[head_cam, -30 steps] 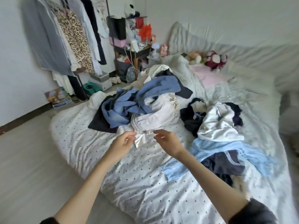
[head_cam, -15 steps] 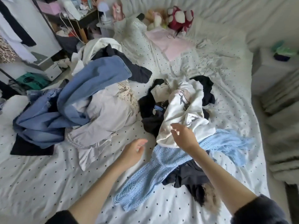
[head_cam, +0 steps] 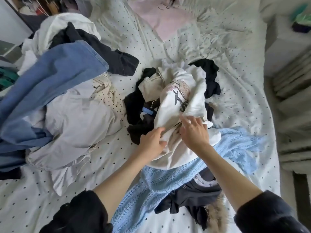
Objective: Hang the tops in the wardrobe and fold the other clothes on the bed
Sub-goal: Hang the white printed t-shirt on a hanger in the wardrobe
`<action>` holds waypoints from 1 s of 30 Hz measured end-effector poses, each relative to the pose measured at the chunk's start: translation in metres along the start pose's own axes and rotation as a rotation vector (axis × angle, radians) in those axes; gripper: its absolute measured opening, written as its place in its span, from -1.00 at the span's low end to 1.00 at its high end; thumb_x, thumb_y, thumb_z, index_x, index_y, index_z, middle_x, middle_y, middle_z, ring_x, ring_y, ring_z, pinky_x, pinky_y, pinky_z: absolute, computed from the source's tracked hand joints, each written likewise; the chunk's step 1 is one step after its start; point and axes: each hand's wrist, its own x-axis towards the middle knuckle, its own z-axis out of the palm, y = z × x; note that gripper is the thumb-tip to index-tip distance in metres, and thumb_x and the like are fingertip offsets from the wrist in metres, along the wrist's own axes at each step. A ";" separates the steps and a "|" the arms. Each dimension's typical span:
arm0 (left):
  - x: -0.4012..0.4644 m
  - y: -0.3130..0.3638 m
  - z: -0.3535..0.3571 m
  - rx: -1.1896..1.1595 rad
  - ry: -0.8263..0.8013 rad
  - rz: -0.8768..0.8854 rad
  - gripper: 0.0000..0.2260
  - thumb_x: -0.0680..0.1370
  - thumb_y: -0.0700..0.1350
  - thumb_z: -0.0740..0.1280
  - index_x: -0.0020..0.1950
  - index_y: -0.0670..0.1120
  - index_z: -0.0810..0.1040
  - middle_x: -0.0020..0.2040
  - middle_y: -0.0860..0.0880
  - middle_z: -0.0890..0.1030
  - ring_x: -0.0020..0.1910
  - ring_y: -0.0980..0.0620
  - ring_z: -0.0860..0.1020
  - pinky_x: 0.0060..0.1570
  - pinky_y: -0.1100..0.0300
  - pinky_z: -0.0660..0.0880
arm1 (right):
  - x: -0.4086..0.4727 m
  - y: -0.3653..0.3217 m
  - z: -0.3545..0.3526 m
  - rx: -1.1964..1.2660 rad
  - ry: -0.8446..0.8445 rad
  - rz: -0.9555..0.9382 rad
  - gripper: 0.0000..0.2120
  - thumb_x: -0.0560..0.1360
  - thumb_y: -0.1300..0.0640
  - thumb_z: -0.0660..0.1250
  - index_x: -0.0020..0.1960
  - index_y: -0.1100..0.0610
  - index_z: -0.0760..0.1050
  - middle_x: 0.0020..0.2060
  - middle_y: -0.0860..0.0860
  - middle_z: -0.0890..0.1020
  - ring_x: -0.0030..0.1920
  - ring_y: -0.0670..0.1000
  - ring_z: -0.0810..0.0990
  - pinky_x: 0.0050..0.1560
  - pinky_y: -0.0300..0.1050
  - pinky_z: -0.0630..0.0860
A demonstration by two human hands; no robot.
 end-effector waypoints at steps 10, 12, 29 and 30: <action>-0.057 0.016 -0.065 -0.049 0.281 0.300 -0.96 0.47 -0.26 0.35 -0.09 -0.21 0.57 -0.21 0.09 0.44 -0.22 0.17 0.39 -0.19 0.50 0.27 | -0.015 -0.015 -0.038 -0.093 0.157 -0.169 -0.62 0.58 0.01 0.18 0.39 -0.13 0.33 0.32 0.01 0.38 0.33 0.07 0.30 0.28 0.11 0.24; -0.076 0.020 -0.092 -0.046 0.346 0.327 -0.97 0.43 -0.30 0.36 -0.16 -0.22 0.55 -0.25 0.09 0.44 -0.24 0.17 0.37 -0.21 0.46 0.27 | -0.020 -0.025 -0.052 -0.092 0.204 -0.180 -0.65 0.58 0.02 0.19 0.36 -0.12 0.39 0.34 0.00 0.38 0.36 0.05 0.28 0.28 0.11 0.22; -0.328 -0.018 -0.242 0.072 0.830 0.290 -0.80 0.39 -0.19 0.50 -0.27 -0.15 0.47 -0.32 0.15 0.46 -0.28 0.29 0.43 -0.24 0.48 0.29 | -0.174 -0.194 -0.202 0.213 0.595 -0.357 -0.77 0.57 0.20 0.15 0.09 0.19 0.55 -0.02 0.12 0.63 -0.12 0.16 0.61 0.09 0.10 0.47; -0.348 -0.024 -0.250 0.079 0.878 0.283 -0.81 0.40 -0.21 0.49 -0.27 -0.17 0.48 -0.33 0.13 0.47 -0.28 0.30 0.43 -0.26 0.47 0.30 | -0.188 -0.211 -0.212 0.249 0.640 -0.401 -0.78 0.56 0.21 0.16 0.09 0.19 0.55 -0.01 0.13 0.63 -0.09 0.17 0.60 0.09 0.11 0.45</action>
